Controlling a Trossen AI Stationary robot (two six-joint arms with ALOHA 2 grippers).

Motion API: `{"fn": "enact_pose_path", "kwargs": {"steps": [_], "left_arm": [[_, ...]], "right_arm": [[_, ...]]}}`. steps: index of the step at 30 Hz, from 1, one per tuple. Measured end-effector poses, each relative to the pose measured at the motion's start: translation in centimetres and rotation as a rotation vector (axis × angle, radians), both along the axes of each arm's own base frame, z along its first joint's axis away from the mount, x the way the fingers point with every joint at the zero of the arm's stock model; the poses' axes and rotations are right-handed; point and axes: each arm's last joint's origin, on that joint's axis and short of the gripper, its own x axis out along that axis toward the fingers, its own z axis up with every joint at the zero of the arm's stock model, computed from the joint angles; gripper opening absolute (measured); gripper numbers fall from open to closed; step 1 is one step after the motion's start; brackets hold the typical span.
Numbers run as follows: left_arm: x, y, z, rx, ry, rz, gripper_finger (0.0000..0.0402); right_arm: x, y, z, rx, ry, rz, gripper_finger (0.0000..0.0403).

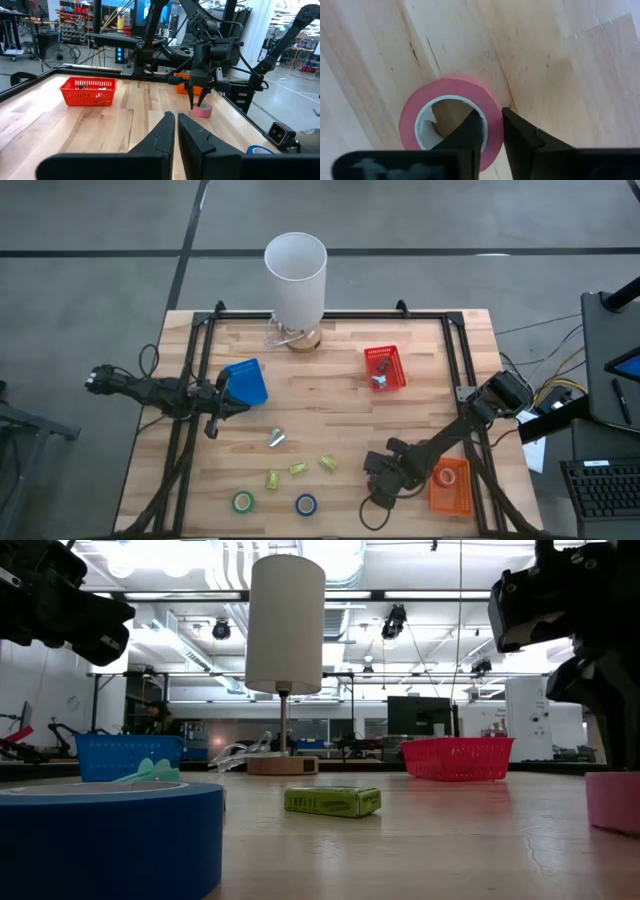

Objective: Pick and place Stapler, Stapler remover, tape
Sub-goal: Put the pink tape into the orange basket

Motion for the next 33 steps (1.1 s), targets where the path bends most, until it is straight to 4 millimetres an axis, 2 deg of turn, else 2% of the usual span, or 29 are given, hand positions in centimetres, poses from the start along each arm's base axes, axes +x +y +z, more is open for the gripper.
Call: {"fn": "enact_pose_path", "kwargs": {"steps": [3, 7, 14, 23, 33], "left_arm": [[0.0, 0.0, 0.0, 0.0, 0.0, 0.0, 0.0025], [0.0, 0.0, 0.0, 0.0, 0.0, 0.0, 0.0023], [0.0, 0.0, 0.0, 0.0, 0.0, 0.0, 0.0024], [0.0, 0.0, 0.0, 0.0, 0.001, 0.0, 0.0025], [0.0, 0.0, 0.0, 0.0, 0.0, 0.0, 0.0025]], "right_arm": [[0.0, 0.0, 0.2, -0.005, 0.001, 0.018, 0.0041], [0.0, 0.0, 1.4, 0.002, -0.018, 0.035, 0.0038], [-1.0, -0.8, 5.1, 0.03, -0.1, 0.021, 0.0046], [-4.3, -2.6, 9.6, 0.0, -0.129, -0.083, 0.0046], [-8.6, -1.9, 11.2, -0.029, -0.093, -0.177, 0.0047]]}}
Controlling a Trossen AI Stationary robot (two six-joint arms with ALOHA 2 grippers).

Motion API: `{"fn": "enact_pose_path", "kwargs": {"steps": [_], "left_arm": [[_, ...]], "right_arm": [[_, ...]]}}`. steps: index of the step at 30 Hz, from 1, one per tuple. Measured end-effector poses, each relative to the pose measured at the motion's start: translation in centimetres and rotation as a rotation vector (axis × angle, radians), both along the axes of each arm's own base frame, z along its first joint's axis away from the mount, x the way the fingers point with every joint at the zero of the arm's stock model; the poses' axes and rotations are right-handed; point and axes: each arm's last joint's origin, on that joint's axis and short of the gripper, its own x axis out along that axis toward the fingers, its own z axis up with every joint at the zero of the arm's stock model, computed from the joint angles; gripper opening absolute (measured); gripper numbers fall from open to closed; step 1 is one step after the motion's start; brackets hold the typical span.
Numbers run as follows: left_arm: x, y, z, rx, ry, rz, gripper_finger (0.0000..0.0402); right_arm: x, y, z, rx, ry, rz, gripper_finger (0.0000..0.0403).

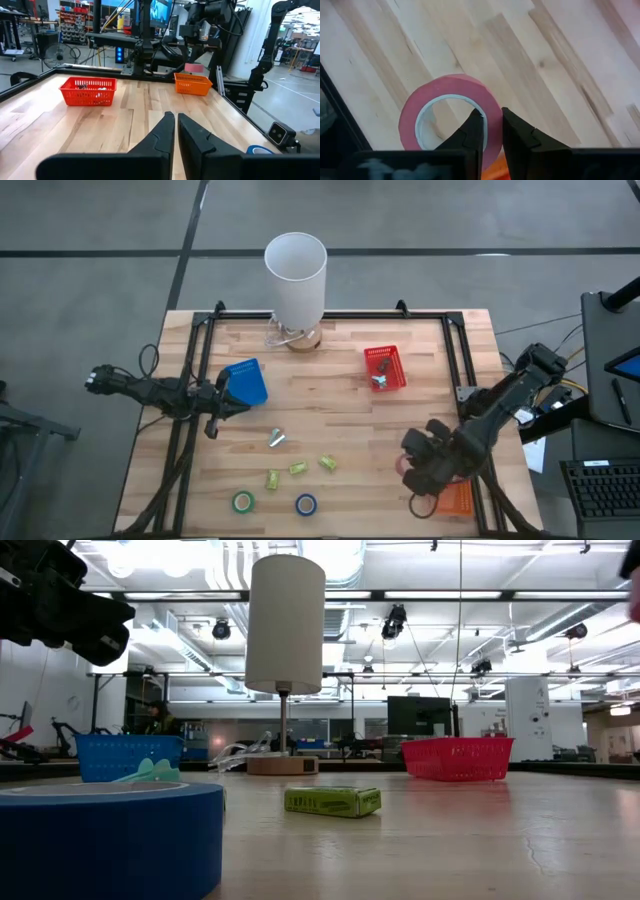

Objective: Pick and place Stapler, Stapler remover, tape
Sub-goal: Put the pink tape into the orange basket

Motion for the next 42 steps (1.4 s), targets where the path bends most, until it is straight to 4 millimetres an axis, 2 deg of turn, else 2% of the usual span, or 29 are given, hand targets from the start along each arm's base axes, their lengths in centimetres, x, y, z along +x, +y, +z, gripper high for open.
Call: {"fn": "enact_pose_path", "kwargs": {"steps": [8, 17, 24, 28, 42], "left_arm": [[0.0, 0.0, 0.0, 0.0, 0.0, 0.0, 0.0026], [0.0, 0.0, 0.0, 0.0, 0.0, 0.0, 0.0025], [0.0, 0.0, 0.0, 0.0, 0.0, 0.0, 0.0023], [0.0, 0.0, 0.0, 0.0, 0.0, 0.0, 0.0026], [0.0, 0.0, 0.0, 0.0, 0.0, 0.0, 0.0024]], "right_arm": [[-3.4, 1.8, 0.0, -0.025, 0.047, 0.034, 0.0045], [-7.3, 3.5, -0.2, -0.034, 0.074, -0.066, 0.005], [-9.7, 3.8, -1.6, -0.047, 0.08, -0.14, 0.0051], [-10.4, 3.5, -2.8, -0.074, 0.086, -0.171, 0.0052], [-10.9, 2.9, -6.4, -0.043, 0.16, -0.184, 0.0052]]}}
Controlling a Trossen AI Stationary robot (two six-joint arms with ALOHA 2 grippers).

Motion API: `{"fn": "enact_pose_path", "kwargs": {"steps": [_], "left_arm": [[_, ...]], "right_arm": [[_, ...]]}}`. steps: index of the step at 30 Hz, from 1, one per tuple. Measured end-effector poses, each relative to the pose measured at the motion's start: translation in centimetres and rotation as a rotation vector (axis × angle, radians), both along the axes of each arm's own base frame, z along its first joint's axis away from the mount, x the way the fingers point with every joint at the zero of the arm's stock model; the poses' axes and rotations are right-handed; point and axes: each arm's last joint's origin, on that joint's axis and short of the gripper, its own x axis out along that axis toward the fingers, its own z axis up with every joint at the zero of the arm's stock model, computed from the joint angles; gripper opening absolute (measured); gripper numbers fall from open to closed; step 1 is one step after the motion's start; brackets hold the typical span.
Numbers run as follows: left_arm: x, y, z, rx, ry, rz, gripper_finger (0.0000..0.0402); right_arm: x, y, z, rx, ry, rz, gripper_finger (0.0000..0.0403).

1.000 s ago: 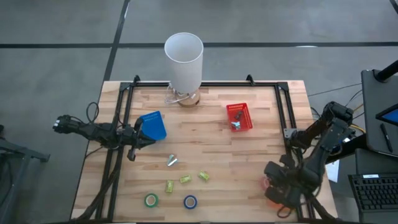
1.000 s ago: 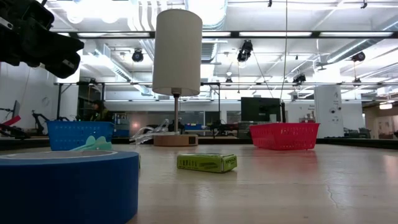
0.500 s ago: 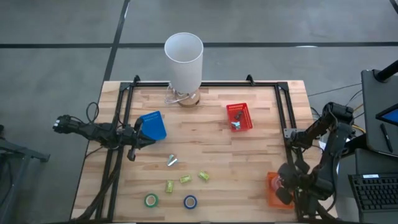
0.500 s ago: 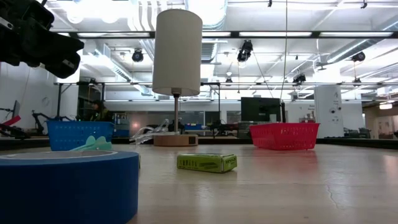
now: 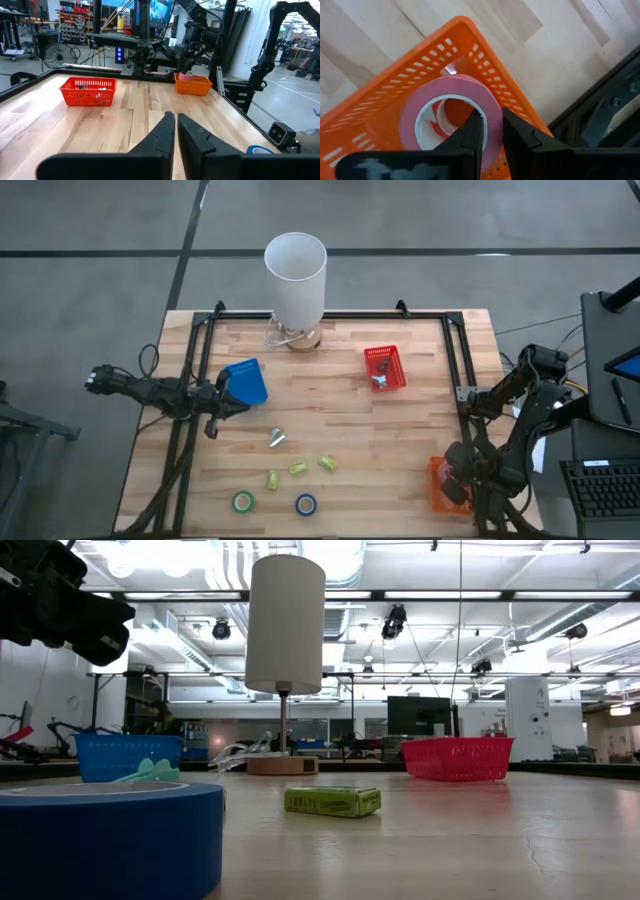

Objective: Pick and place Stapler, Stapler remover, tape
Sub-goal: Put the pink tape into the orange basket

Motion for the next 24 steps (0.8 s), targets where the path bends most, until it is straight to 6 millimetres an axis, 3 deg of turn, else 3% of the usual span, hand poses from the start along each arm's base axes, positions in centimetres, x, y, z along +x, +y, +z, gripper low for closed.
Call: {"fn": "enact_pose_path", "kwargs": {"steps": [13, 24], "left_arm": [[0.0, 0.0, 0.0, 0.0, 0.0, 0.0, 0.0023], [0.0, 0.0, 0.0, 0.0, 0.0, 0.0, 0.0023]], "right_arm": [[-0.2, -0.4, -1.6, 0.016, 0.0, -0.008, 0.0052], [-0.2, -0.4, -1.8, 0.032, 0.018, -0.008, 0.0052]]}}
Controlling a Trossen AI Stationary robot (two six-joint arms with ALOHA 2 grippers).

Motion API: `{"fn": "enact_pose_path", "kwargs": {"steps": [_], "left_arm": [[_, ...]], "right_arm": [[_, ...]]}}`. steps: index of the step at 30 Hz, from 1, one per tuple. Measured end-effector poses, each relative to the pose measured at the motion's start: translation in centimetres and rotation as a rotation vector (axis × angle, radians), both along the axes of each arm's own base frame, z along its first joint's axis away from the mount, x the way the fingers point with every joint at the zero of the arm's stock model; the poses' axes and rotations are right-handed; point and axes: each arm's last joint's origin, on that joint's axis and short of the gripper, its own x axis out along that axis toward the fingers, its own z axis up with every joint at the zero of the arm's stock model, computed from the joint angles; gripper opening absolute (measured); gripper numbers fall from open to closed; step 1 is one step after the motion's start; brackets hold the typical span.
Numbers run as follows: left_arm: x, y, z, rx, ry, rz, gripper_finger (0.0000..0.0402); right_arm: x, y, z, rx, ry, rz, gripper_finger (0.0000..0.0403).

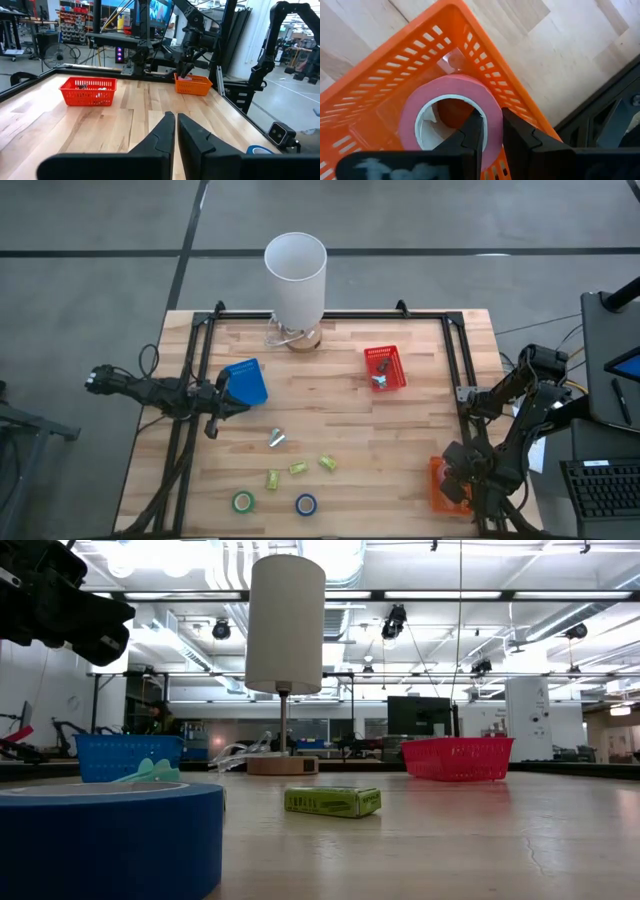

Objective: Pick and place Stapler, Stapler remover, tape
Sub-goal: Put the pink tape into the orange basket, then put the blue staple remover into the red basket

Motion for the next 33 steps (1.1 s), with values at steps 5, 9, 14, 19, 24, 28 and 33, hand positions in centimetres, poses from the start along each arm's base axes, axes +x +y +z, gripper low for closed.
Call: {"fn": "enact_pose_path", "kwargs": {"steps": [5, 9, 14, 19, 24, 28, 33], "left_arm": [[0.0, 0.0, 0.0, 0.0, 0.0, 0.0, 0.0025], [0.0, 0.0, 0.0, 0.0, 0.0, 0.0, 0.0023], [0.0, 0.0, 0.0, 0.0, 0.0, 0.0, 0.0026], [0.0, 0.0, 0.0, 0.0, 0.0, 0.0, 0.0023], [0.0, 0.0, 0.0, 0.0, 0.0, 0.0, 0.0026], [0.0, 0.0, 0.0, 0.0, -0.001, 0.001, 0.0023], [0.0, 0.0, 0.0, 0.0, 0.0, 0.0, 0.0025]], "right_arm": [[0.0, 0.0, -0.1, 0.003, 0.003, 0.0, 0.0052], [0.0, -0.1, -0.2, 0.0, 0.0, 0.0, 0.0052], [0.0, 0.0, -0.1, 0.002, -0.002, -0.011, 0.0056], [0.0, 0.1, 0.0, 0.007, -0.004, -0.016, 0.008], [0.0, 0.0, 0.1, 0.01, -0.006, -0.026, 0.0107], [0.0, 0.0, 0.3, 0.021, -0.01, -0.038, 0.0126], [0.0, 0.0, 1.4, 0.056, -0.027, -0.053, 0.0139]]}}
